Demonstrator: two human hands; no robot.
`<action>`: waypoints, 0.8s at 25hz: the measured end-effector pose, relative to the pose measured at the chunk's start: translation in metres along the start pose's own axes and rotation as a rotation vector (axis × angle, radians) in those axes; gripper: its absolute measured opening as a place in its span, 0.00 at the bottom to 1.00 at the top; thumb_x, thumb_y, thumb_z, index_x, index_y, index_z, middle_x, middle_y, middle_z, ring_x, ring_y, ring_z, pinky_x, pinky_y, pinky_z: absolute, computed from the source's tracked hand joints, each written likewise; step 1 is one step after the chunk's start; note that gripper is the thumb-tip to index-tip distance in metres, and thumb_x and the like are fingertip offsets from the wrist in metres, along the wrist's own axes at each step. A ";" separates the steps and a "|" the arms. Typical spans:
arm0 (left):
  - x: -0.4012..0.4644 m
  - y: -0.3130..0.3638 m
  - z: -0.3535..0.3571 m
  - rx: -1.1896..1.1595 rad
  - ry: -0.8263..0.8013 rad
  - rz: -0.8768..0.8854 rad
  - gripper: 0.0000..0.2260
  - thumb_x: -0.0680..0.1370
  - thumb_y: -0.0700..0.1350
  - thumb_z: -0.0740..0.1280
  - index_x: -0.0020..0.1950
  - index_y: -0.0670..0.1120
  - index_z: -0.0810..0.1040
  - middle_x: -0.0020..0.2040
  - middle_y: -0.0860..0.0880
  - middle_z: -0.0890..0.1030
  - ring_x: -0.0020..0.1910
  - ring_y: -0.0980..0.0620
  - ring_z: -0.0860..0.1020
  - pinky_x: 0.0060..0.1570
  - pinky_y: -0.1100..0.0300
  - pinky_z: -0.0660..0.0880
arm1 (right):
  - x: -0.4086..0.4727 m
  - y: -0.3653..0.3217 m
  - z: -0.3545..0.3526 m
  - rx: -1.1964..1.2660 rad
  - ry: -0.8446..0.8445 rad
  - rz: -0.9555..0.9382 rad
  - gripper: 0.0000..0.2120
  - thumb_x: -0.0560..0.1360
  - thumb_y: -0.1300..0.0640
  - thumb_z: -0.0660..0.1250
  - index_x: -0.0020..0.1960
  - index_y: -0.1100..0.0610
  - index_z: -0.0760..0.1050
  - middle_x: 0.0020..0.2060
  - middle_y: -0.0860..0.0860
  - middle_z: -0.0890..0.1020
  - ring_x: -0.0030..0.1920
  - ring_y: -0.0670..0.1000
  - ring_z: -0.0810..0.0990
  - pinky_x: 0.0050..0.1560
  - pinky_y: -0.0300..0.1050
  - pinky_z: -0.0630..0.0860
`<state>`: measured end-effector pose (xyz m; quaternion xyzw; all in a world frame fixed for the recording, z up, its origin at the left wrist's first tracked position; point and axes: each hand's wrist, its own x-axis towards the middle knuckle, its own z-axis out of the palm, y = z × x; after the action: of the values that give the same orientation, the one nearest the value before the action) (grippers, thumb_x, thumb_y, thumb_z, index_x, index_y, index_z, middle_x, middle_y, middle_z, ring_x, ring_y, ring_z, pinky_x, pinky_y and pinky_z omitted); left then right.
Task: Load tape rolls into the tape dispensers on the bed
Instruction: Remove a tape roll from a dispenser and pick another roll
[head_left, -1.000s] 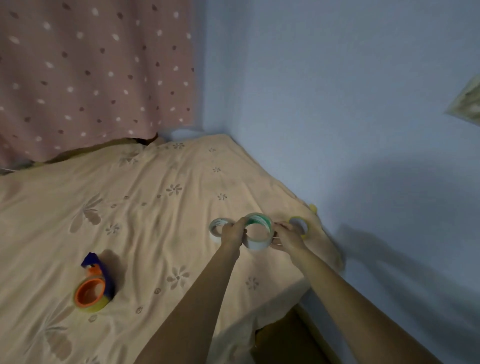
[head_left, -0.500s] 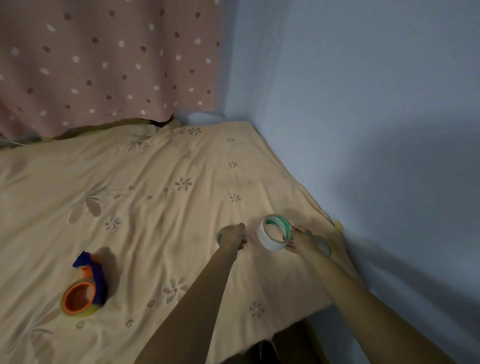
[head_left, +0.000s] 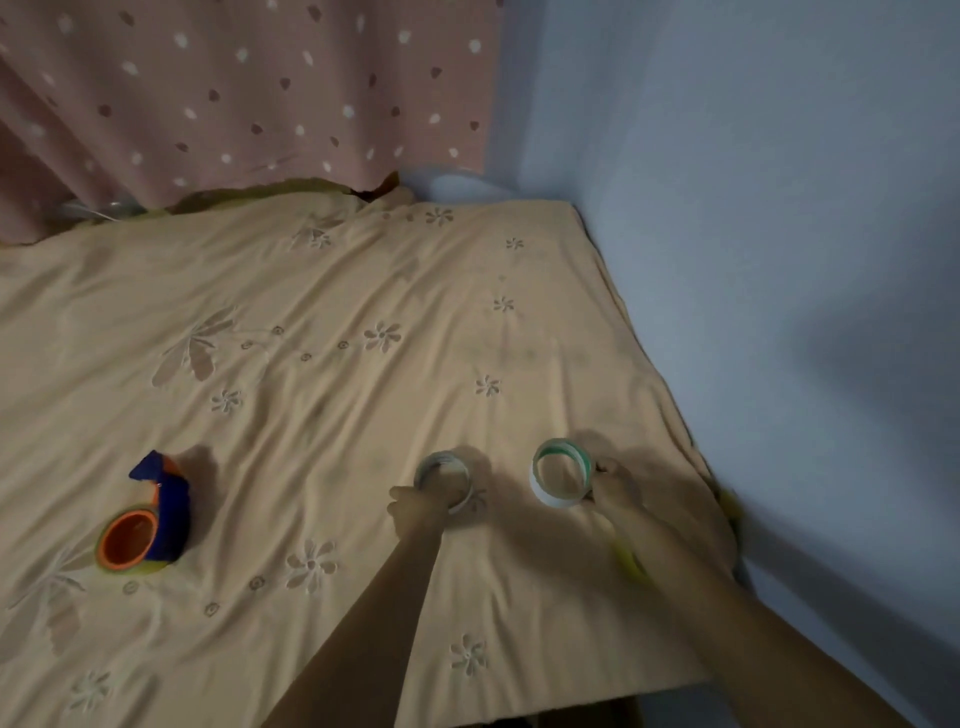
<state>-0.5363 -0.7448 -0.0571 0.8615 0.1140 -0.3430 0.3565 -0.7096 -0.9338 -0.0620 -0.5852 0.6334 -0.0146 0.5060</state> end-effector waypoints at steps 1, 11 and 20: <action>-0.001 0.000 0.004 0.022 0.028 0.011 0.30 0.74 0.50 0.69 0.67 0.33 0.63 0.64 0.33 0.72 0.59 0.33 0.75 0.55 0.43 0.77 | 0.007 0.004 0.002 -0.011 -0.008 -0.005 0.10 0.72 0.59 0.61 0.49 0.59 0.78 0.45 0.59 0.84 0.47 0.61 0.83 0.53 0.61 0.80; 0.015 0.029 0.037 0.070 0.120 0.146 0.14 0.75 0.39 0.62 0.57 0.33 0.67 0.56 0.31 0.77 0.55 0.32 0.76 0.49 0.46 0.73 | 0.029 -0.025 -0.008 -0.007 0.021 -0.016 0.12 0.75 0.57 0.62 0.55 0.57 0.79 0.50 0.57 0.83 0.53 0.59 0.82 0.56 0.56 0.78; 0.014 0.015 0.034 0.032 0.058 0.213 0.11 0.74 0.41 0.67 0.52 0.39 0.70 0.50 0.38 0.80 0.51 0.37 0.79 0.49 0.48 0.76 | 0.000 -0.017 -0.049 -0.343 0.041 -0.193 0.15 0.76 0.49 0.63 0.58 0.56 0.74 0.53 0.55 0.78 0.54 0.57 0.78 0.47 0.44 0.69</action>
<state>-0.5366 -0.7796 -0.0763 0.8840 0.0267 -0.2799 0.3736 -0.7300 -0.9675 -0.0279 -0.7203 0.5778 0.0333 0.3824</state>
